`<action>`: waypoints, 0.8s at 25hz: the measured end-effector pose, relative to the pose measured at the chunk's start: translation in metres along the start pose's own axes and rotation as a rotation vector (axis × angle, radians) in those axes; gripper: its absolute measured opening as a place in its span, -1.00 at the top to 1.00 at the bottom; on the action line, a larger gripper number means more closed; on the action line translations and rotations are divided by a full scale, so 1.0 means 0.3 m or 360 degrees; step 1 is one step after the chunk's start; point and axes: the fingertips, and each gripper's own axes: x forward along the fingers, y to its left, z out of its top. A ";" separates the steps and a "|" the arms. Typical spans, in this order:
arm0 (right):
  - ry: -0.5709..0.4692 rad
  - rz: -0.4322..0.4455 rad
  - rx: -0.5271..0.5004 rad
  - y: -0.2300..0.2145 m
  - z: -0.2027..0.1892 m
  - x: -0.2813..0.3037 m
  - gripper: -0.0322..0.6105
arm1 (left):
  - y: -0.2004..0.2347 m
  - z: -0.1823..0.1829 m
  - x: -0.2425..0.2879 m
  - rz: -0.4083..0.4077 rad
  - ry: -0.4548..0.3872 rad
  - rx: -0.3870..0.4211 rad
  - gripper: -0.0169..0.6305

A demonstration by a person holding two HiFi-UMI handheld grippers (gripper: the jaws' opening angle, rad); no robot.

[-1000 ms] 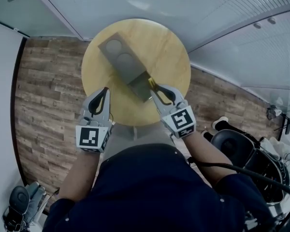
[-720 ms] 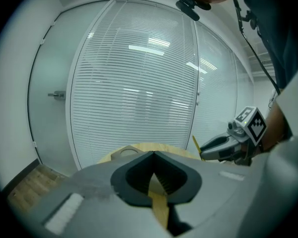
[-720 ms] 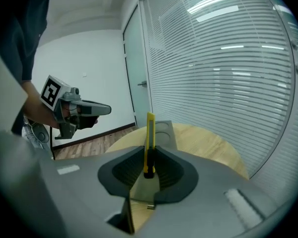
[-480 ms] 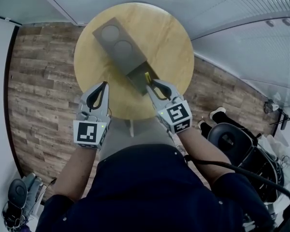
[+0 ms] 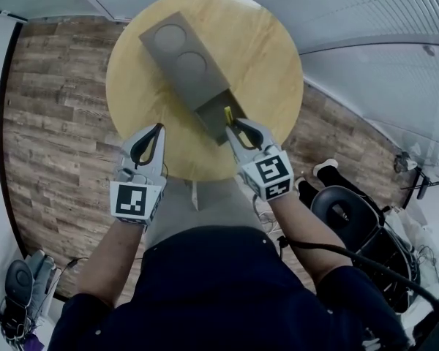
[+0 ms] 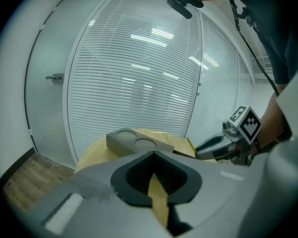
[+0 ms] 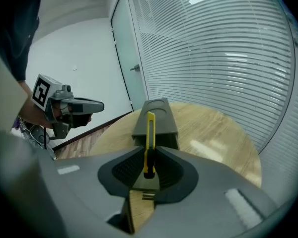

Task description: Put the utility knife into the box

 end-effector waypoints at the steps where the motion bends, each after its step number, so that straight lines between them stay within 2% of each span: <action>1: 0.0009 0.0001 0.0006 -0.003 -0.007 0.011 0.67 | 0.003 -0.019 0.003 -0.0004 0.0014 -0.0008 0.94; 11: 0.0127 -0.0049 0.0004 0.023 -0.073 0.087 0.67 | 0.024 -0.090 0.010 -0.0085 0.0061 -0.0060 0.94; 16: 0.0192 -0.0185 -0.0003 0.001 -0.080 0.090 0.66 | 0.054 -0.081 -0.008 -0.0088 0.0056 -0.0059 0.94; 18: 0.0217 -0.0193 0.0002 0.001 -0.079 0.086 0.49 | 0.060 -0.080 -0.009 -0.0082 0.0067 -0.0048 0.94; 20: 0.0216 -0.0191 0.0011 0.009 -0.074 0.078 0.47 | 0.064 -0.075 -0.013 -0.0078 0.0058 -0.0044 0.94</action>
